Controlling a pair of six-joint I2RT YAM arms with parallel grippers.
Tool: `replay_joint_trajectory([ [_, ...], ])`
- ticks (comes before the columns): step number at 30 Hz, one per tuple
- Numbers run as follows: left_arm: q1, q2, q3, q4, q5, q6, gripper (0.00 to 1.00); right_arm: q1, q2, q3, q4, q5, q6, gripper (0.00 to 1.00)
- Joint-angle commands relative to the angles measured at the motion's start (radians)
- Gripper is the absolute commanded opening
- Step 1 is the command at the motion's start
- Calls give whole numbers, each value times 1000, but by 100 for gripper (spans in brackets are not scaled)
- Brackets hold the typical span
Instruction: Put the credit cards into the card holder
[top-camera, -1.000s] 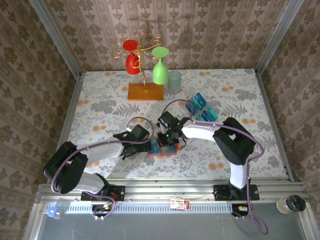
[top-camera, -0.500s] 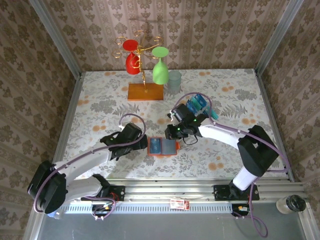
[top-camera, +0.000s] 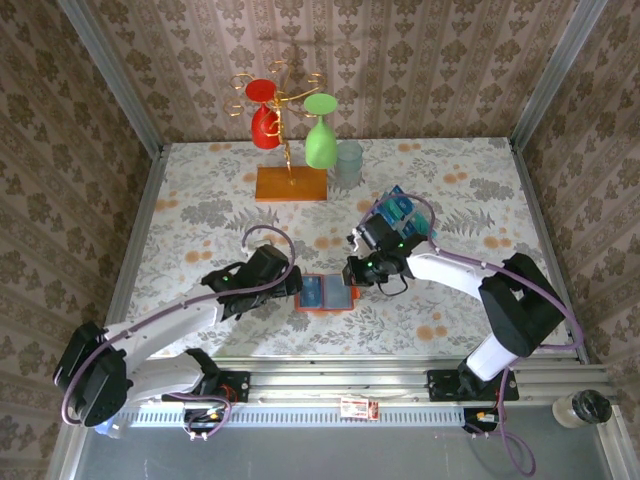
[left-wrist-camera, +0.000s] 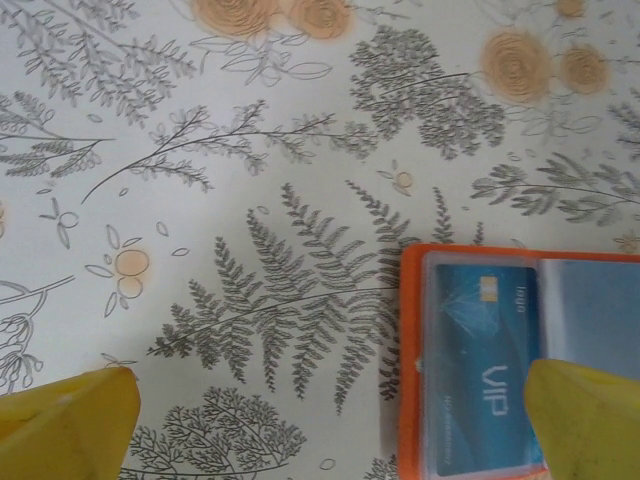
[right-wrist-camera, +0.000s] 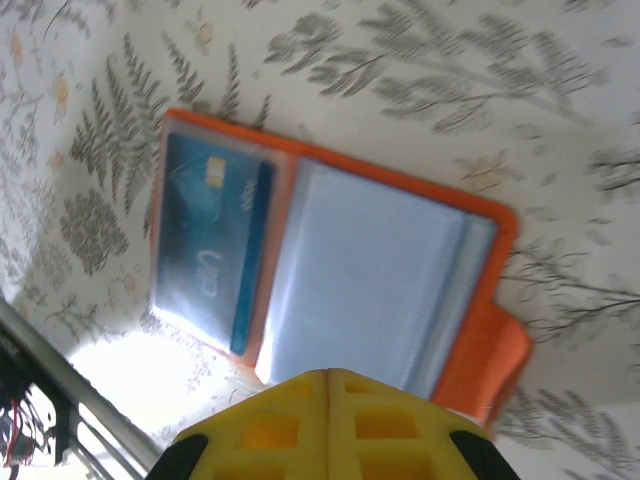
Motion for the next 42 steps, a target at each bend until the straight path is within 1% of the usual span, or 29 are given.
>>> replay_joint_trajectory([
  [1, 11, 22, -25, -47, -32, -25, 100, 44, 30, 0, 19, -9, 15, 2],
  [8, 29, 75, -83, -20, -14, -16, 100, 109, 103, 31, 47, 13, 50, 0],
  [14, 33, 138, -85, 18, 6, 12, 100, 135, 152, 67, 46, 26, 56, 0],
  [28, 32, 227, -87, 91, 37, 33, 100, 148, 191, 95, 40, 32, 64, 0],
  [42, 32, 246, -98, 119, 46, 31, 100, 157, 199, 111, 32, 35, 67, 0],
])
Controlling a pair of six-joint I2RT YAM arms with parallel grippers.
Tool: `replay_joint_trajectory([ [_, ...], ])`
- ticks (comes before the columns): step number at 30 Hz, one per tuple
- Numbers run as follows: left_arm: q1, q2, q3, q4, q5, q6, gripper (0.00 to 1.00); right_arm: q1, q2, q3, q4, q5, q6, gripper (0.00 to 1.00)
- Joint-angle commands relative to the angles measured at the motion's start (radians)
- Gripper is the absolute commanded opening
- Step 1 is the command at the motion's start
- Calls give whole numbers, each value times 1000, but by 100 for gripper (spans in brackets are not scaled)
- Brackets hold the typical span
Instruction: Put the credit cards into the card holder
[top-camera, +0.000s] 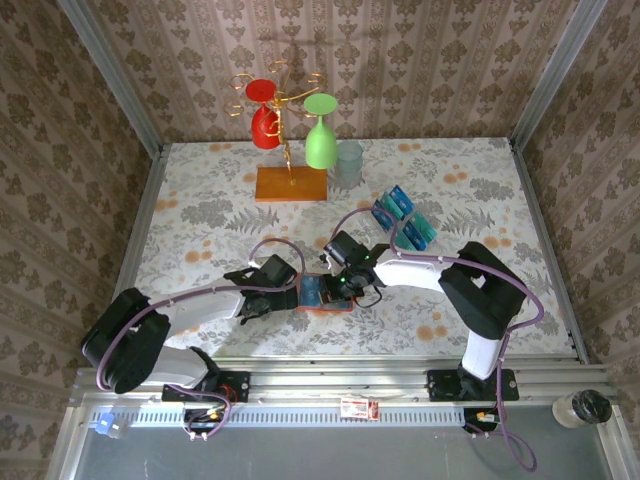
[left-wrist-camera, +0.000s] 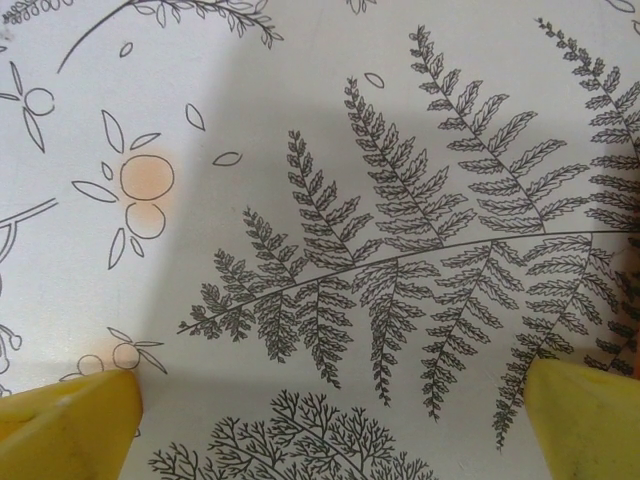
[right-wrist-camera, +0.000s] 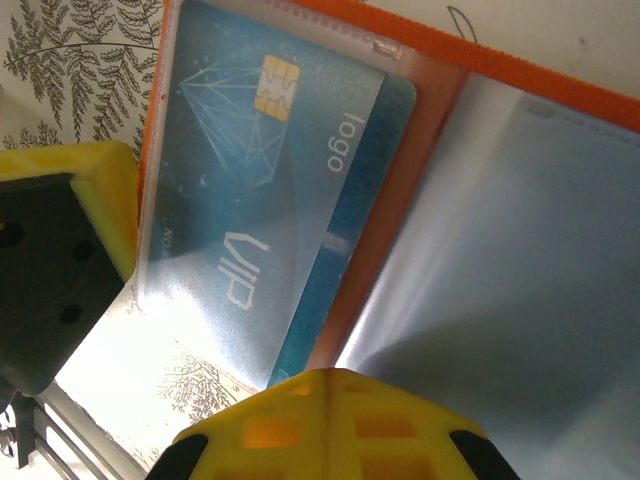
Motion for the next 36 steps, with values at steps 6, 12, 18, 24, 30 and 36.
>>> replay_joint_trajectory([
  [6, 6, 28, -24, 47, 32, 8, 100, 7, -28, 28, -32, 33, 1, 0],
  [12, 6, 30, -24, 48, 31, 9, 100, 7, -19, 32, -30, 33, 4, 0],
  [18, 4, 30, -29, 54, 34, 7, 100, 6, -18, 30, -27, 32, 7, 0],
  [24, 3, 32, -31, 56, 36, 5, 100, 7, -37, 31, -35, 41, 9, 0],
  [30, 0, 33, -36, 62, 36, 1, 100, 7, -70, 23, -37, 58, 15, 0],
  [36, -1, 33, -38, 66, 35, 2, 100, 9, -46, 23, -15, 43, 29, 0],
])
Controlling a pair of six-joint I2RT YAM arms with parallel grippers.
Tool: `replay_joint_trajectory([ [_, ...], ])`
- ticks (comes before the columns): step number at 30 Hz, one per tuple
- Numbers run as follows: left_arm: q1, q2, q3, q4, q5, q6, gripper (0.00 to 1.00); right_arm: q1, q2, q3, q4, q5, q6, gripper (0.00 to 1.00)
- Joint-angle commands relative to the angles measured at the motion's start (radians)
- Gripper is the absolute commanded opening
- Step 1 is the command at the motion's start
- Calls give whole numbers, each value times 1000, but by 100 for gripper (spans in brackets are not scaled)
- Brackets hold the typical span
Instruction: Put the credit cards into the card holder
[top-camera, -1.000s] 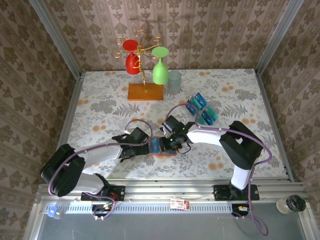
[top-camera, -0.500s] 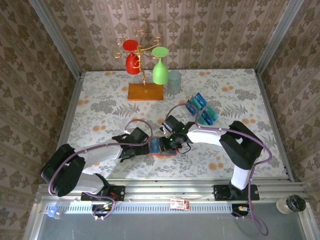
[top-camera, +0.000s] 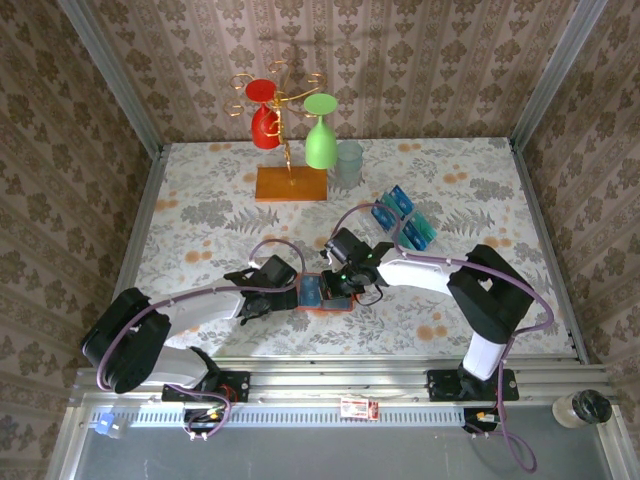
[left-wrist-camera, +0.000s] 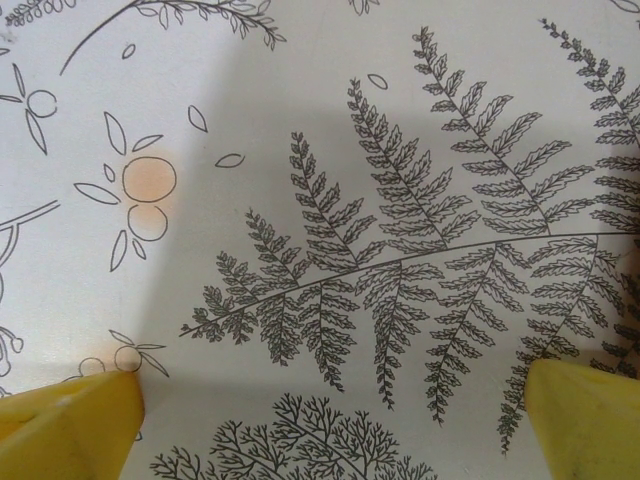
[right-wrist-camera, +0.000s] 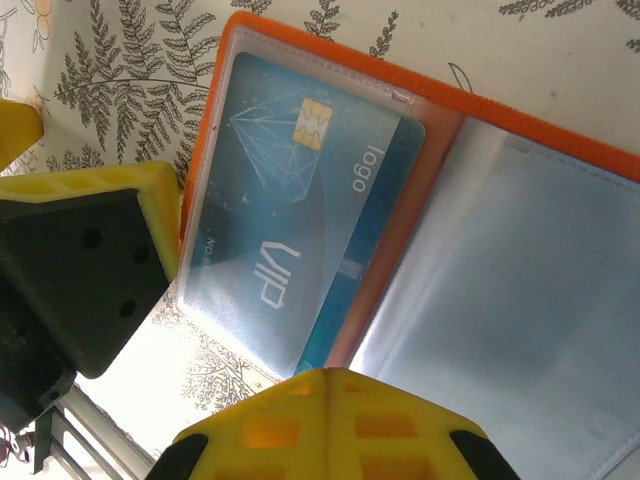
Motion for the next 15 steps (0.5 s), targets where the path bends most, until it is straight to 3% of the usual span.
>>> replay_joint_trajectory([
  [1, 2, 31, -32, 55, 44, 1, 100, 8, 8, 21, 0, 9, 24, 0],
  [15, -12, 54, -26, 71, 49, -4, 100, 19, 87, 33, 55, -34, 50, 0],
])
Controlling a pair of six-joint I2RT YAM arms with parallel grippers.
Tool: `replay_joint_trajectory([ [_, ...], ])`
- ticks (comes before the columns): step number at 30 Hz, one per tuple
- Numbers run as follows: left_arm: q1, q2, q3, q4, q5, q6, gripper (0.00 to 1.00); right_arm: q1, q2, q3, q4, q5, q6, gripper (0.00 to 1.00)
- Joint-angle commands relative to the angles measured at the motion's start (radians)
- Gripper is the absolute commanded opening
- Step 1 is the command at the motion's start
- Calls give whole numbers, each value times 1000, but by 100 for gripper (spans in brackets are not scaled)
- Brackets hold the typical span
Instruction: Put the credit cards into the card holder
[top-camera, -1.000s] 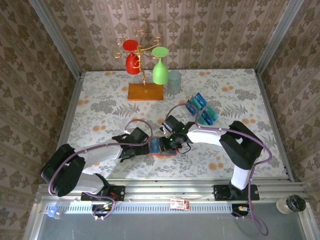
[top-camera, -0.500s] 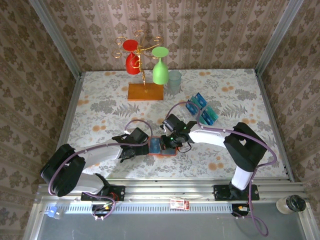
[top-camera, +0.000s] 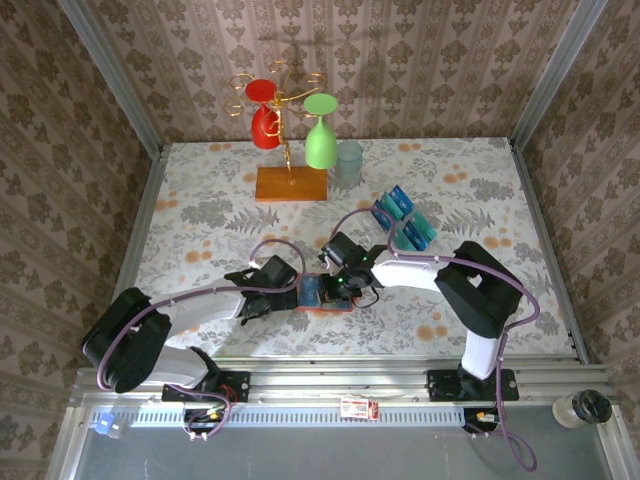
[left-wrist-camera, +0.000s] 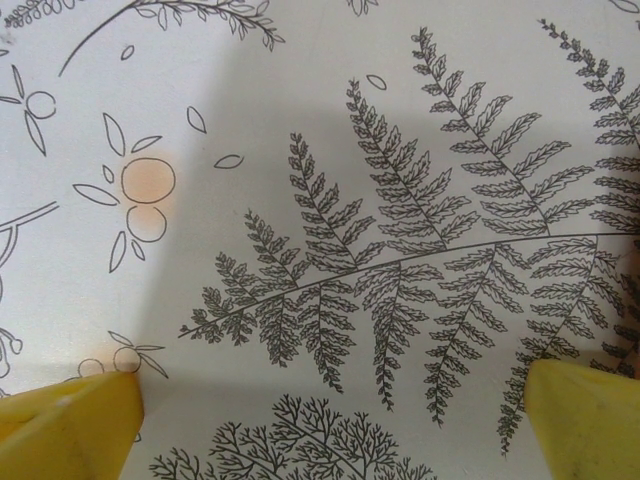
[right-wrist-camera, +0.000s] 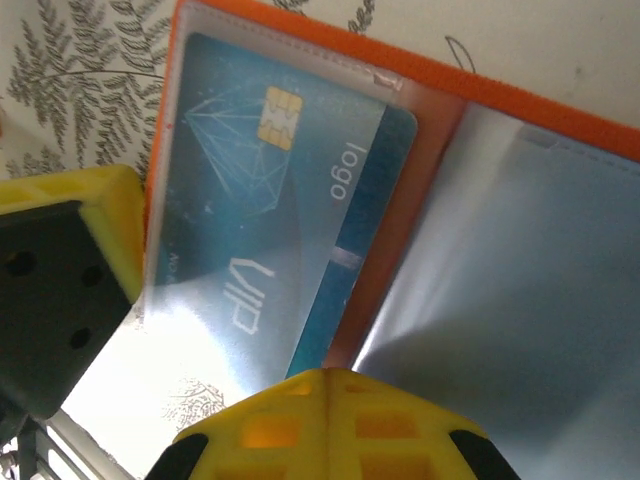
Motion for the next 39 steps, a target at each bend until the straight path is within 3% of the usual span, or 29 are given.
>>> replay_joint_trajectory([
  [1, -9, 53, -24, 72, 55, -5, 100, 9, 24, 35, 14, -25, 20, 0],
  [12, 0, 3, -17, 38, 43, -12, 100, -5, -57, 42, -57, -2, -17, 0],
  [23, 44, -206, 46, -68, 55, 59, 100, -151, -234, -57, -122, 15, -65, 0],
  [39, -15, -106, 179, 12, 176, 136, 100, -181, -291, -116, -75, 67, 30, 0],
])
